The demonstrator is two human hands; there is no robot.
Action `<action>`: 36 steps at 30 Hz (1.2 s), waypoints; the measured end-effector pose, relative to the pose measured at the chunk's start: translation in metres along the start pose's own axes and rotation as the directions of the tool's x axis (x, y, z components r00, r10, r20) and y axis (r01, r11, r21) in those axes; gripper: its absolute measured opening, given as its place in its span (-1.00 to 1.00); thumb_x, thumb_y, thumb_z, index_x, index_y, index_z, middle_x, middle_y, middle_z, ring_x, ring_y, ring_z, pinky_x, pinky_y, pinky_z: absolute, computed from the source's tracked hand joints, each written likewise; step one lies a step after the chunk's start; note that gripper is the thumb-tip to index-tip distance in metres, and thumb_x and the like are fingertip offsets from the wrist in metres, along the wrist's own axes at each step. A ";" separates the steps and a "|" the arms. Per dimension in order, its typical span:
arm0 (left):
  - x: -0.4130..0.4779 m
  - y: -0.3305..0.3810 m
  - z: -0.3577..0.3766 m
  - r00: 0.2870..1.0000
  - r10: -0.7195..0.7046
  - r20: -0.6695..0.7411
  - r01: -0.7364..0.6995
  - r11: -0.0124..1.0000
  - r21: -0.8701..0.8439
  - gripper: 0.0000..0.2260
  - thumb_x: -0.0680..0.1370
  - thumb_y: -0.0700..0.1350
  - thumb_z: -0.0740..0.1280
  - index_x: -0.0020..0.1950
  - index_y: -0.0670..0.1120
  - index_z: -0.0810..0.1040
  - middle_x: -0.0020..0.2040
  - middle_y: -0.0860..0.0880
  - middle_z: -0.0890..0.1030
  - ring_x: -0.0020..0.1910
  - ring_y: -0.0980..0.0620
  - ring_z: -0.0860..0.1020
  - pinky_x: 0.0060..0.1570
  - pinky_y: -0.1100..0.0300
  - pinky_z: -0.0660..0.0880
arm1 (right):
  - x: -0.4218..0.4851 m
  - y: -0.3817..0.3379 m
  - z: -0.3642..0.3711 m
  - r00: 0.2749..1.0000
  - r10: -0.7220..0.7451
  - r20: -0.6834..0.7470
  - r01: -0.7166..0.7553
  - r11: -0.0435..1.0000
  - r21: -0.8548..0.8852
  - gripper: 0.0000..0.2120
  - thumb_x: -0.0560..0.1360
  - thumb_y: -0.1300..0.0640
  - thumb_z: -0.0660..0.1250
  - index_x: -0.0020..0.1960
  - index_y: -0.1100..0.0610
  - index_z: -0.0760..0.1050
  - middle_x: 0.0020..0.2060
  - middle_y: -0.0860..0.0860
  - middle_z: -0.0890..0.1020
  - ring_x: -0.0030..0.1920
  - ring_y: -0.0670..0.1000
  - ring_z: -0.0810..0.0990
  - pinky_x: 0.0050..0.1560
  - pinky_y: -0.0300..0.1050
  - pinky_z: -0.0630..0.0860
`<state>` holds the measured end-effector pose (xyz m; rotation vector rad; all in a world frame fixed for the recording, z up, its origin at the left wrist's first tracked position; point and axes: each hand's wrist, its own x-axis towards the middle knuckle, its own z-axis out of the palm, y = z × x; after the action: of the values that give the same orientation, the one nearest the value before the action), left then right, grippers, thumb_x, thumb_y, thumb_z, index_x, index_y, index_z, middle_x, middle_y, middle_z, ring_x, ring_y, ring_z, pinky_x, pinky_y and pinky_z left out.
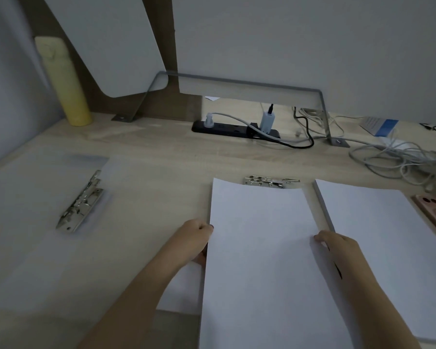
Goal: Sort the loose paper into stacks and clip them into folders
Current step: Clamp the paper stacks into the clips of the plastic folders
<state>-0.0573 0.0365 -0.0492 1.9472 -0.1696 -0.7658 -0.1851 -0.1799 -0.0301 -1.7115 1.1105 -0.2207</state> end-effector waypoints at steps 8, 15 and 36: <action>0.004 0.000 0.005 0.998 0.023 -0.050 -0.020 0.998 0.059 -0.79 0.56 -0.08 0.14 -0.27 -0.06 0.36 -0.31 -0.06 0.50 -0.31 -0.08 0.50 -0.03 -0.05 0.56 | -0.003 0.003 0.001 0.999 -0.024 -0.022 0.023 1.000 -0.021 -0.80 0.49 0.23 0.20 -0.18 0.39 0.42 -0.31 0.27 0.37 -0.36 0.09 0.32 -0.44 -0.19 0.26; 0.008 0.008 0.015 0.915 0.294 -0.276 -0.095 0.822 0.561 -0.79 0.60 -0.03 0.09 -0.17 -0.06 0.41 -0.10 0.00 0.40 0.04 -0.03 0.40 -0.06 0.12 0.35 | 0.006 0.000 0.002 0.989 -0.128 -0.074 0.115 0.980 -0.160 -0.85 0.52 0.28 0.13 -0.18 0.31 0.41 -0.30 0.15 0.43 -0.33 0.08 0.34 -0.34 -0.13 0.24; 0.013 -0.003 0.014 0.870 0.407 -0.278 -0.118 0.719 0.685 -0.78 0.61 -0.07 0.06 0.01 -0.14 0.45 0.10 -0.07 0.45 0.09 -0.02 0.34 0.00 0.21 0.26 | 0.016 0.005 0.013 0.957 -0.266 -0.114 0.203 0.897 -0.392 -0.77 0.54 0.25 0.12 -0.10 0.43 0.43 -0.34 0.17 0.45 -0.37 0.06 0.34 -0.38 -0.15 0.23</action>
<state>-0.0558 0.0222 -0.0614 2.6231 -0.5091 -0.0569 -0.1705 -0.1838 -0.0454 -2.2110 1.1148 -0.3217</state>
